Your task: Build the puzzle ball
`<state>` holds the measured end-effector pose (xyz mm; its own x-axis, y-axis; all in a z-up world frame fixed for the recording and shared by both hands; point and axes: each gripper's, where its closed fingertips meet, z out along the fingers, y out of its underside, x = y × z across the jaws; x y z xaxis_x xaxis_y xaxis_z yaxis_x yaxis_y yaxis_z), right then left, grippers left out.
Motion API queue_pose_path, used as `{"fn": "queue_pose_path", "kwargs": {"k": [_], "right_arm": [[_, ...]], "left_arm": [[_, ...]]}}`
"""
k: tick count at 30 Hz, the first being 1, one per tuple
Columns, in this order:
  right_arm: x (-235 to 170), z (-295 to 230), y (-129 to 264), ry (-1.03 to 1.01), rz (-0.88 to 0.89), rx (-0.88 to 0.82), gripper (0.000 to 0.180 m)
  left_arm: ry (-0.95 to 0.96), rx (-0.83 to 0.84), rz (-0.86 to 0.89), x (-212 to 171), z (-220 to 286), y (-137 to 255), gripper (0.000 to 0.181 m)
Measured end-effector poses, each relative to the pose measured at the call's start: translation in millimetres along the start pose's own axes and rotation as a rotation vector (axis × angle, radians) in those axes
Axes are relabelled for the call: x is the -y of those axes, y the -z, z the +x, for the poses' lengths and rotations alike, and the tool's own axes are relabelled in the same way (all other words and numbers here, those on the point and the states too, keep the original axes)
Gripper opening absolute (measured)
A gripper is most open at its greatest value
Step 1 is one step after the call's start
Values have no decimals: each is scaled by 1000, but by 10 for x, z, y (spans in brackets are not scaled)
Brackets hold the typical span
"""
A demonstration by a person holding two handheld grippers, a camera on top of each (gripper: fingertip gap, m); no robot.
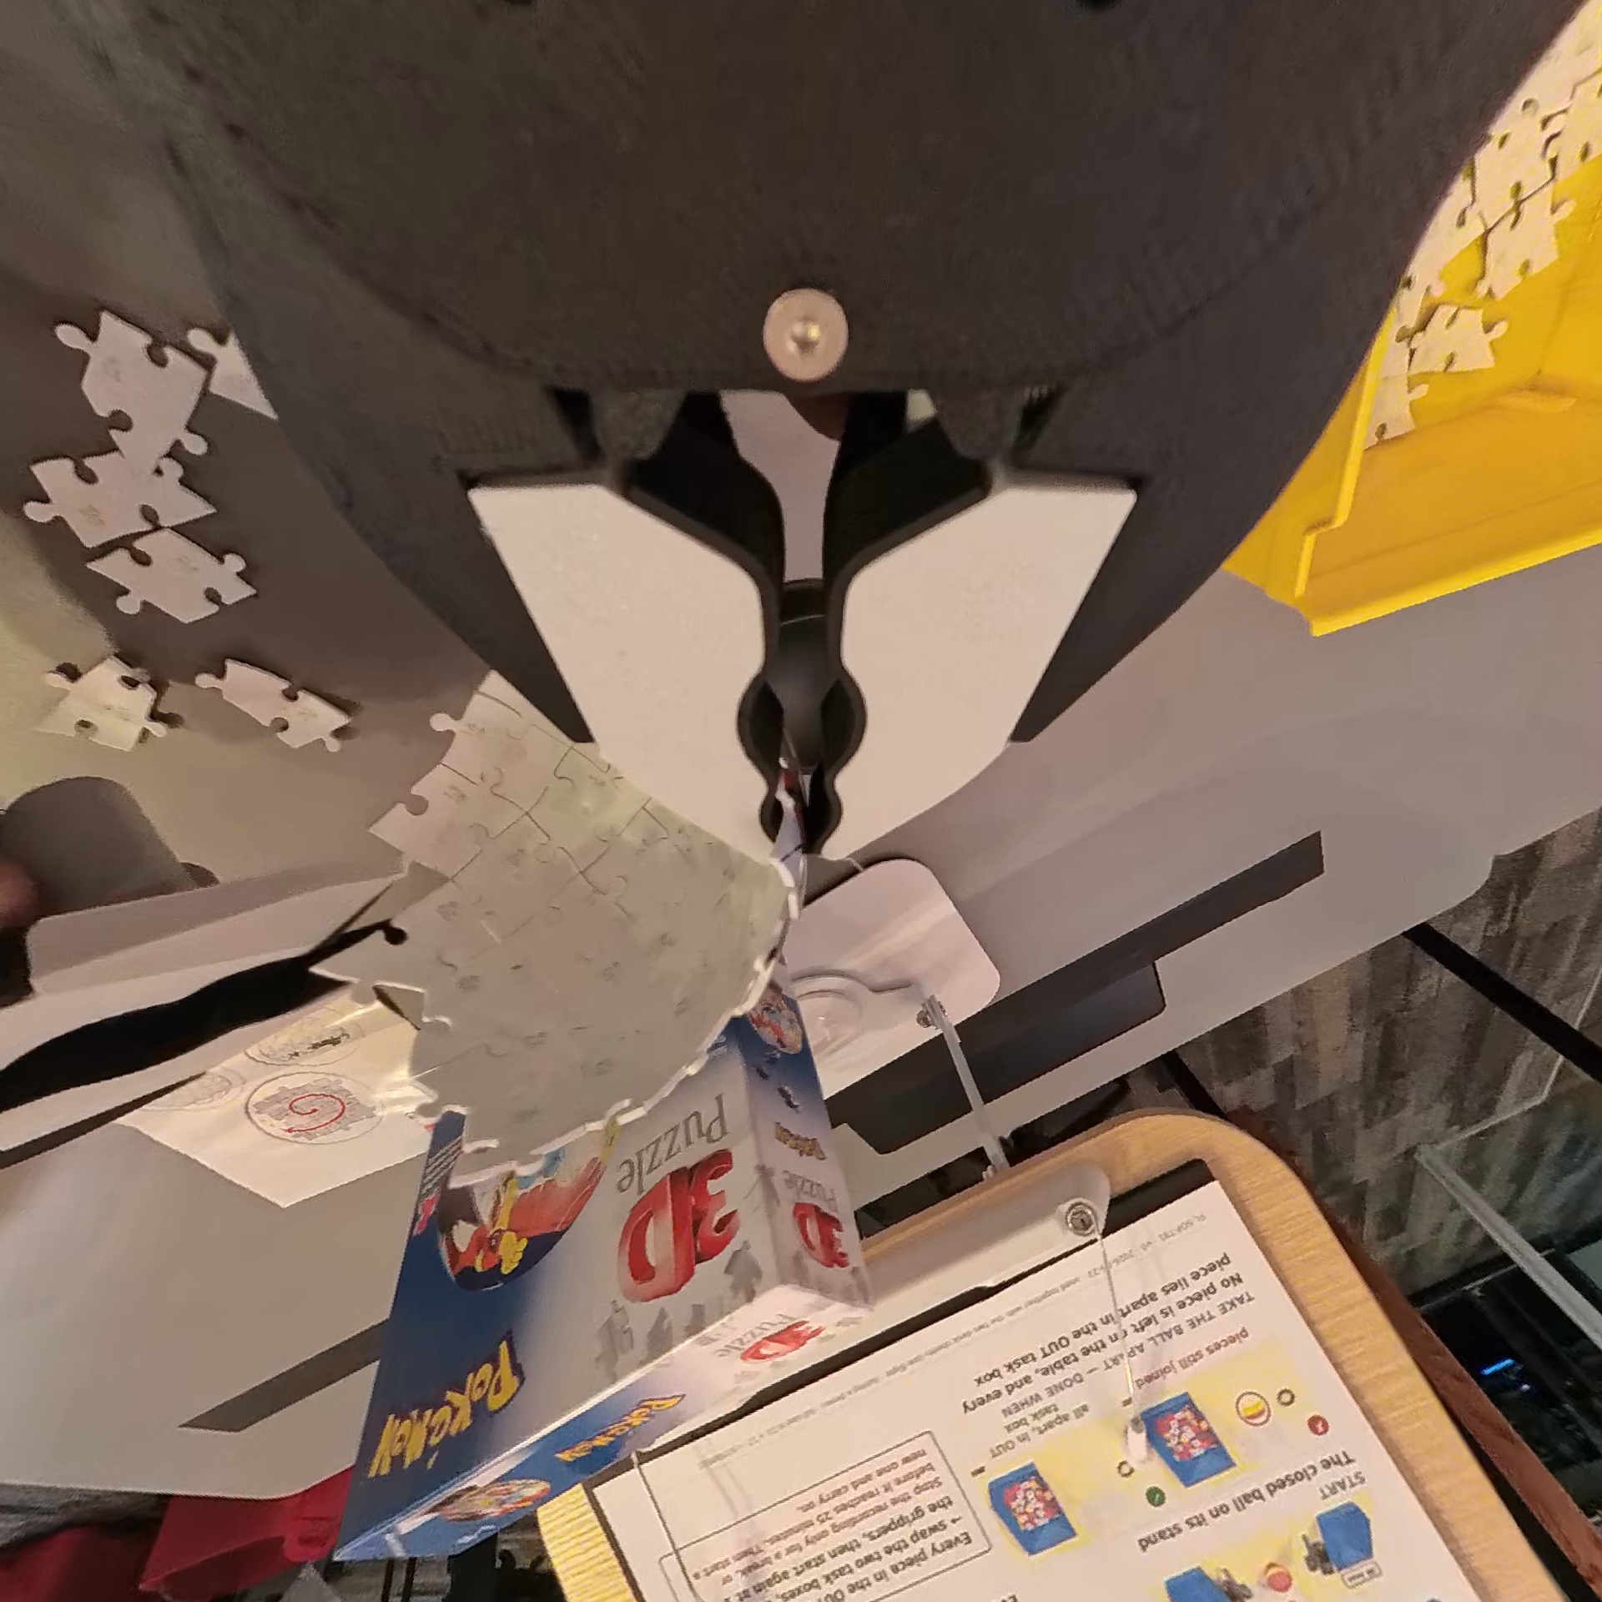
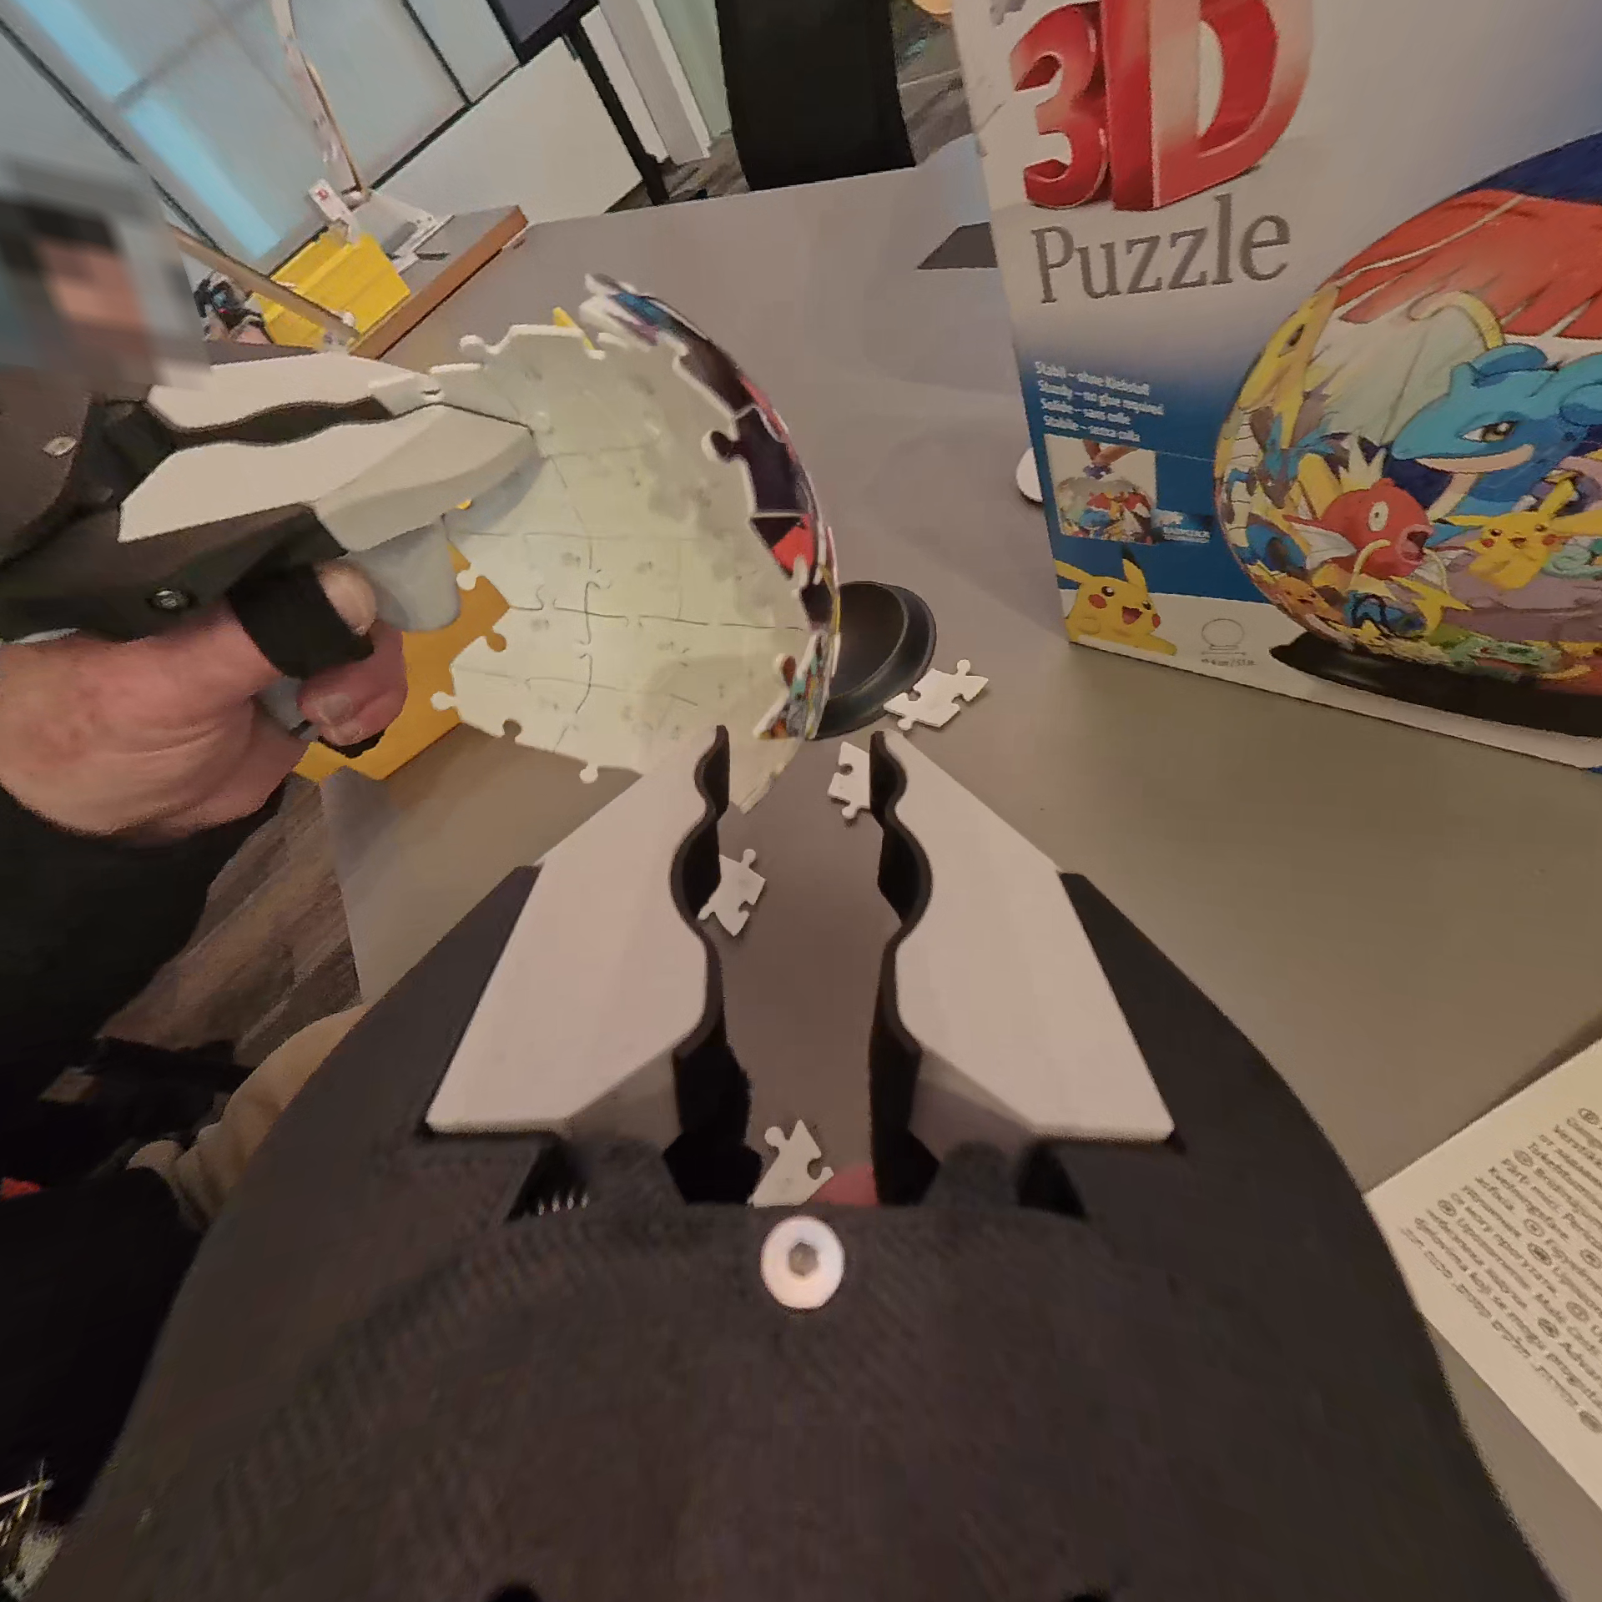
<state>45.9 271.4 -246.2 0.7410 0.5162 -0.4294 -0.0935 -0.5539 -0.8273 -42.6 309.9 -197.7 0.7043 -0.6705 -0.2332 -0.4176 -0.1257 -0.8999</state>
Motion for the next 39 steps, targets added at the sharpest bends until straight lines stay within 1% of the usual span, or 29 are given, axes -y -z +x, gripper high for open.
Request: {"fn": "queue_pose_path", "kwargs": {"k": [1,8,10,21,32,36,39], "right_arm": [[-7,10,-4,-4,-3,-7,30],[5,148,-27,3,24,-123,21],[11,161,-28,5,36,-134,18],[90,174,87,-11,69,-124,31],[82,133,209,-45,92,-74,36],[37,114,208,-48,70,-58,37],[-72,99,141,-42,18,-53,37]], "left_arm": [[-5,0,2,5,24,-1,3],[-20,6,23,64,140,-7,3],[-22,11,24,68,161,-9,3],[-16,48,49,96,120,16,3],[-4,62,49,60,71,1,3],[-2,64,47,50,60,-6,4],[-3,57,35,13,77,-36,3]]}}
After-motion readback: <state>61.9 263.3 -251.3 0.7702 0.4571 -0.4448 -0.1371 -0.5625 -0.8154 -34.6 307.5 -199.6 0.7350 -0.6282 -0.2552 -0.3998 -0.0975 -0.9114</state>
